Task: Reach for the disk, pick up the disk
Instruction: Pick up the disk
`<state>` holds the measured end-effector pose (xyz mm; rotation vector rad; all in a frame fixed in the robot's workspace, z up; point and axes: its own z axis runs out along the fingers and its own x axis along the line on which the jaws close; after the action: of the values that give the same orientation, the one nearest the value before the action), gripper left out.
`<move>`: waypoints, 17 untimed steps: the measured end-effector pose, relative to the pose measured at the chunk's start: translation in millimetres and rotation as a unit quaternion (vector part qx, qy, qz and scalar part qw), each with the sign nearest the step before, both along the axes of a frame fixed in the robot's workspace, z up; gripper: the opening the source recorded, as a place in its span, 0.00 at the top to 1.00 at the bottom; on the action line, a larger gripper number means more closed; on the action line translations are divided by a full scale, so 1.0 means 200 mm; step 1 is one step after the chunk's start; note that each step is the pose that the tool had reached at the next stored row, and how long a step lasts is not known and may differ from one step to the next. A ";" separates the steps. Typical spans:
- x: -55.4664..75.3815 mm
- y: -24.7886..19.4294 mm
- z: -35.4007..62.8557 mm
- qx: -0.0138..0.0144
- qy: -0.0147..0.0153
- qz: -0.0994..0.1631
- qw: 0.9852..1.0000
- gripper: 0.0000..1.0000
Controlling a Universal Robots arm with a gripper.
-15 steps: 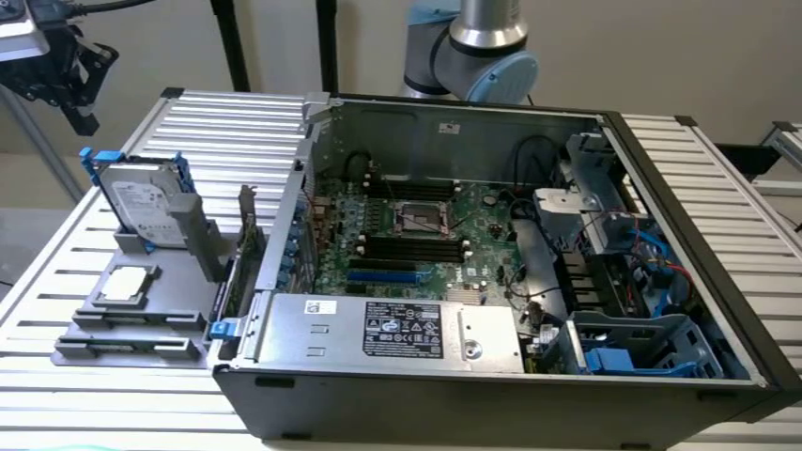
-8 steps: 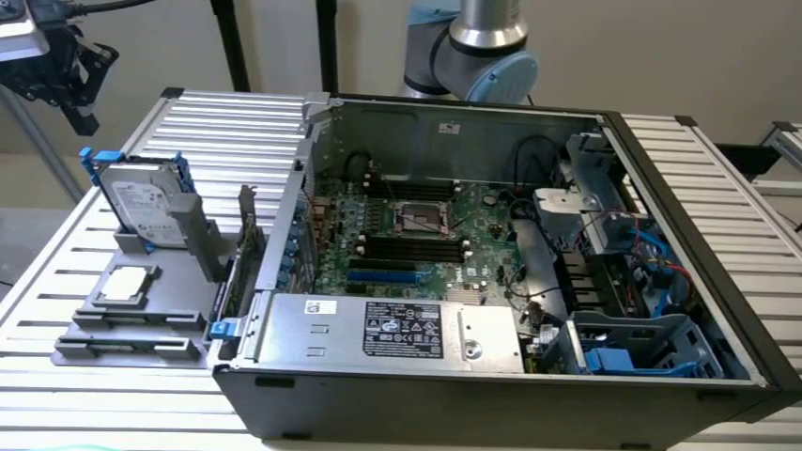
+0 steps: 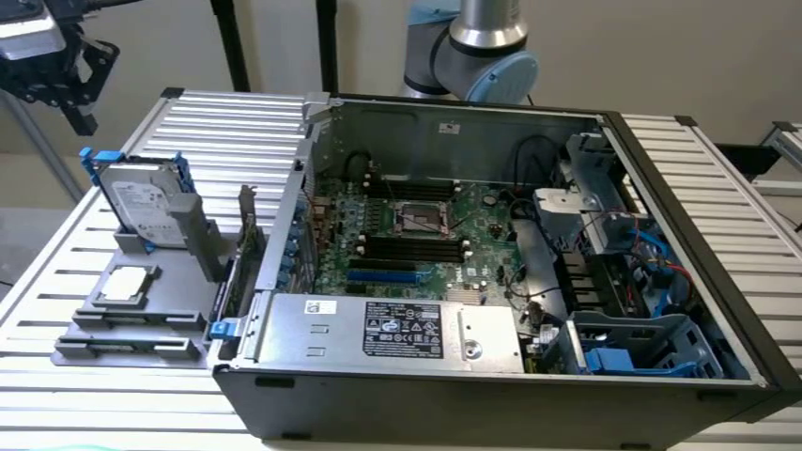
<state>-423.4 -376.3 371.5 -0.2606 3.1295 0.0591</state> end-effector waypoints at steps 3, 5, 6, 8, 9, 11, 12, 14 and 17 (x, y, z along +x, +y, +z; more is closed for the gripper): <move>0.00 0.000 0.000 0.000 0.000 0.036 0.999 0.89; 0.00 0.000 0.000 0.000 0.000 0.055 0.998 0.89; 0.00 0.000 0.000 0.000 0.000 0.063 0.998 0.89; 0.00 0.000 0.000 0.000 0.000 0.082 0.997 0.89; 0.00 0.000 0.000 0.000 0.000 0.091 0.996 0.89; 0.00 0.000 0.000 0.000 0.000 0.109 0.994 0.89; 0.00 0.000 0.000 0.000 0.000 0.118 0.993 0.89; 0.00 0.000 0.000 0.000 0.000 0.136 0.991 0.89; 0.00 0.000 0.000 0.000 0.000 0.163 0.987 0.89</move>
<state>-423.3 -376.3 371.5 -0.7699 3.0509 0.0586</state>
